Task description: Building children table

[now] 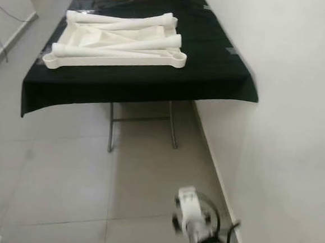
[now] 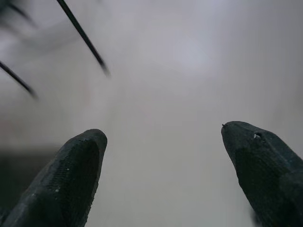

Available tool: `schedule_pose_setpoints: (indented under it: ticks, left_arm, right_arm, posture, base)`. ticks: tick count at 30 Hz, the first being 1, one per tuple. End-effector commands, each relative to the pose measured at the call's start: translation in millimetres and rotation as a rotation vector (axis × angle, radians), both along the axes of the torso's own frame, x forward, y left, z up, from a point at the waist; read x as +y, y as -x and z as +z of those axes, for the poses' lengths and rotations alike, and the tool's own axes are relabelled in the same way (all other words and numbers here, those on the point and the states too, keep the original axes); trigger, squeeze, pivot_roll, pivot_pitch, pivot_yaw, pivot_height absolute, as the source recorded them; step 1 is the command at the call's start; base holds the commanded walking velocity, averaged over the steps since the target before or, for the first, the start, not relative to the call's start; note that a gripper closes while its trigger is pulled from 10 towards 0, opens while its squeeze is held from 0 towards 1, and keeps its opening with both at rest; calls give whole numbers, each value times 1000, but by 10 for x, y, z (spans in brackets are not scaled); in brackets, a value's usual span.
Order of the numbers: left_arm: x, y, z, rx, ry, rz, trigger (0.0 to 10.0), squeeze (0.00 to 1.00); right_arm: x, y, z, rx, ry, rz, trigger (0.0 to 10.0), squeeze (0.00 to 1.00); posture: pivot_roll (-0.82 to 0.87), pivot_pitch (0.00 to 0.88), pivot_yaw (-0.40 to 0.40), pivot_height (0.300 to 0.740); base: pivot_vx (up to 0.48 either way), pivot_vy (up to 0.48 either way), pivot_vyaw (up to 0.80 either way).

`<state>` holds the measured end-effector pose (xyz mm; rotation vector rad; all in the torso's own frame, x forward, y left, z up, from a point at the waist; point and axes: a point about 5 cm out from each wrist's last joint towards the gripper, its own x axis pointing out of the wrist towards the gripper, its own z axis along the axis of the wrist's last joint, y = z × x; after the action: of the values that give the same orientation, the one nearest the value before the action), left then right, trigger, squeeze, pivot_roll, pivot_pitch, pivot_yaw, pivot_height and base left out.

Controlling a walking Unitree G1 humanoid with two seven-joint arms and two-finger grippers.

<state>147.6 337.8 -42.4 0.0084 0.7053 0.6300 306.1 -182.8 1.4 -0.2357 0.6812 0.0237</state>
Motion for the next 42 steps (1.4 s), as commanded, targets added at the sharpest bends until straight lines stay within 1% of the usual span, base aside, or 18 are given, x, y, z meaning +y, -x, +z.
schedule_pose_setpoints:
  ticks: [1, 3, 5, 6, 7, 8, 9, 10, 12, 13, 14, 16, 18, 21, 24, 30, 33, 42]
  left_arm:
    - [178, -84, 194, -111, -73, 31, 10000, 0]
    - [341, -336, 578, -302, -176, -10, 10000, 0]
    - [341, -336, 578, -302, -176, -10, 10000, 0]
    - [343, -518, 870, -416, -258, -68, 10000, 0]
    - [343, -518, 870, -416, -258, -68, 10000, 0]
    - [239, -706, 1146, -530, -307, -124, 10000, 0]
    - [239, -706, 1146, -530, -307, -124, 10000, 0]
    - [-120, -939, 1463, -666, -311, -235, 10000, 0]
    - [-120, -939, 1463, -666, -311, -235, 10000, 0]
    - [-522, -1079, 1690, -749, -291, -363, 10000, 0]
    - [-897, -1129, 1807, -825, -193, -466, 10000, 0]
    - [-897, -1129, 1807, -825, -193, -466, 10000, 0]
    - [-1288, -1134, 1845, -883, -67, -578, 10000, 0]
    - [-1386, -1120, 1827, -893, -41, -605, 10000, 0]
    - [-1567, -1035, 1659, -864, -4, -640, 10000, 0]
    - [-1562, -1026, 1659, -861, -27, -642, 10000, 0]
    - [-1533, -1040, 1788, -833, -36, -624, 10000, 0]
    - [-1470, -986, 1778, -794, -37, -599, 10000, 0]
  right_arm:
    - [124, -251, 280, -137, -59, 27, 10000, 0]
    - [231, -569, 740, -312, -123, 69, 10000, 0]
    - [231, -569, 740, -312, -123, 69, 10000, 0]
    - [322, -706, 1004, -411, -175, 114, 10000, 0]
    - [322, -706, 1004, -411, -175, 114, 10000, 0]
    - [410, -798, 1237, -497, -213, 169, 10000, 0]
    - [410, -798, 1237, -497, -213, 169, 10000, 0]
    - [535, -799, 1468, -614, -270, 261, 10000, 0]
    - [535, -799, 1468, -614, -270, 261, 10000, 0]
    - [641, -707, 1609, -707, -289, 351, 10000, 0]
    - [711, -556, 1648, -761, -303, 405, 10000, 0]
    - [711, -556, 1648, -761, -303, 405, 10000, 0]
    - [727, -365, 1621, -799, -314, 401, 10000, 0]
    - [697, -315, 1594, -798, -323, 370, 10000, 0]
    - [686, -149, 1449, -784, -300, 323, 10000, 0]
    - [675, -176, 1449, -790, -288, 305, 10000, 0]
    - [692, -171, 1484, -773, -247, 311, 10000, 0]
    - [704, -179, 1462, -715, -282, 276, 10000, 0]
  posture:
    - [-85, 93, 33, 740]
    - [-79, 72, 25, 740]
    - [-79, 72, 25, 740]
    - [-75, 62, 26, 740]
    - [-75, 62, 26, 740]
    - [-71, 44, 27, 740]
    - [-71, 44, 27, 740]
    - [-64, 26, 30, 740]
    - [-64, 26, 30, 740]
    - [-77, 19, 34, 740]
    - [-91, 8, 43, 740]
    - [-91, 8, 43, 740]
    - [-109, 0, 59, 740]
    - [-111, 0, 60, 740]
    - [-131, 0, 79, 740]
    - [-131, 0, 81, 740]
    - [-120, 0, 79, 740]
    - [-101, 0, 82, 740]
  base:
    - [0, 0, 0]
    - [0, 0, 0]
    - [0, 0, 0]
    - [0, 0, 0]
    - [0, 0, 0]
    - [0, 0, 0]
    - [0, 0, 0]
    - [0, 0, 0]
    - [0, 0, 0]
    - [0, 0, 0]
    - [0, 0, 0]
    - [0, 0, 0]
    - [0, 0, 0]
    - [0, 0, 0]
    - [0, 0, 0]
    - [0, 0, 0]
    - [0, 0, 0]
    - [112, 0, -145]
